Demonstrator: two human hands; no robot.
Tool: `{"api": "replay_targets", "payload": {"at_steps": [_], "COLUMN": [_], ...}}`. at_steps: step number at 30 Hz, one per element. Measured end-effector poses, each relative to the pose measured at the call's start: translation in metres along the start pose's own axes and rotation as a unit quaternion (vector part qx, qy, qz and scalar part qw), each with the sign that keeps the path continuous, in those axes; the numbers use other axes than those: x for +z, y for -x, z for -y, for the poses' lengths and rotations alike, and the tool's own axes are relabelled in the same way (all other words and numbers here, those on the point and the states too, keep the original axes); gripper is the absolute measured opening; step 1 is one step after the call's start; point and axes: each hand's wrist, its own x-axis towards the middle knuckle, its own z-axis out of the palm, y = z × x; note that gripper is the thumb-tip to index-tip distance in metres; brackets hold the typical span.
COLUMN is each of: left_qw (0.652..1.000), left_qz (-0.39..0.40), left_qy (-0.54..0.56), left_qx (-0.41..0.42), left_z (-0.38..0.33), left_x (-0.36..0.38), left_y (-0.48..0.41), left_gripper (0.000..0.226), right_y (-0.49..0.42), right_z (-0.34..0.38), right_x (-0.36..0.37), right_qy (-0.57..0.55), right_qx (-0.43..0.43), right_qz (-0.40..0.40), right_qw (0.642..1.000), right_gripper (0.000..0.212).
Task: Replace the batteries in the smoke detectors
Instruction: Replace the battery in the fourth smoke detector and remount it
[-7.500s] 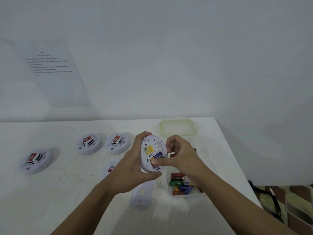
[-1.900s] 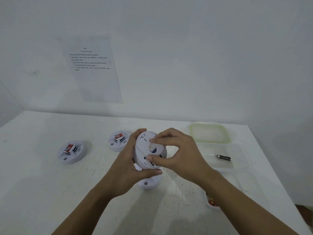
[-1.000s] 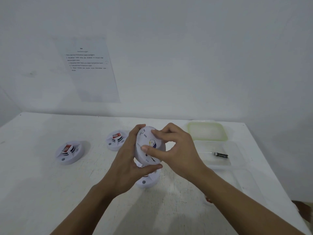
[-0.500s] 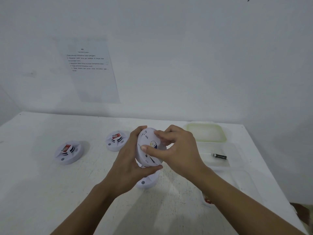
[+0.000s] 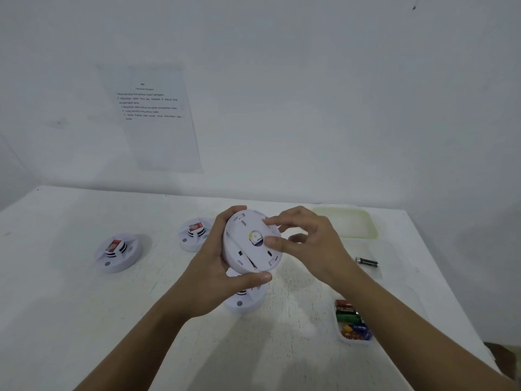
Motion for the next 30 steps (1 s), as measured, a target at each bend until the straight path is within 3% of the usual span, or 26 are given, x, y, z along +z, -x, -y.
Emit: {"api": "replay_targets", "payload": {"at_steps": [8, 15, 19, 23, 30], "left_qw": [1.000, 1.000, 1.000, 1.000, 0.998], "left_qz": [-0.013, -0.025, -0.020, -0.025, 0.015], "left_qy": [-0.012, -0.012, -0.009, -0.006, -0.046], "left_qx": [0.007, 0.002, 0.003, 0.005, 0.030], "left_z": [-0.003, -0.002, -0.004, -0.002, -0.008], "left_x": [0.003, 0.007, 0.009, 0.011, 0.017], "left_y": [0.000, 0.000, 0.000, 0.002, 0.006], "left_gripper": [0.097, 0.092, 0.091, 0.091, 0.087], "right_y": [0.003, 0.010, 0.015, 0.015, 0.006], "right_z": [0.001, 0.004, 0.009, 0.013, 0.009], "right_x": [0.002, 0.013, 0.022, 0.022, 0.016], "right_qy": [-0.001, 0.179, 0.208, 0.157, 0.073], "right_qx": [-0.022, -0.116, -0.091, -0.047, -0.015], "right_qz": [-0.015, -0.017, -0.017, -0.029, -0.094], "right_qw": [1.000, 0.977, 0.974, 0.986, 0.993], "right_gripper": [0.029, 0.028, 0.034, 0.050, 0.028]}}
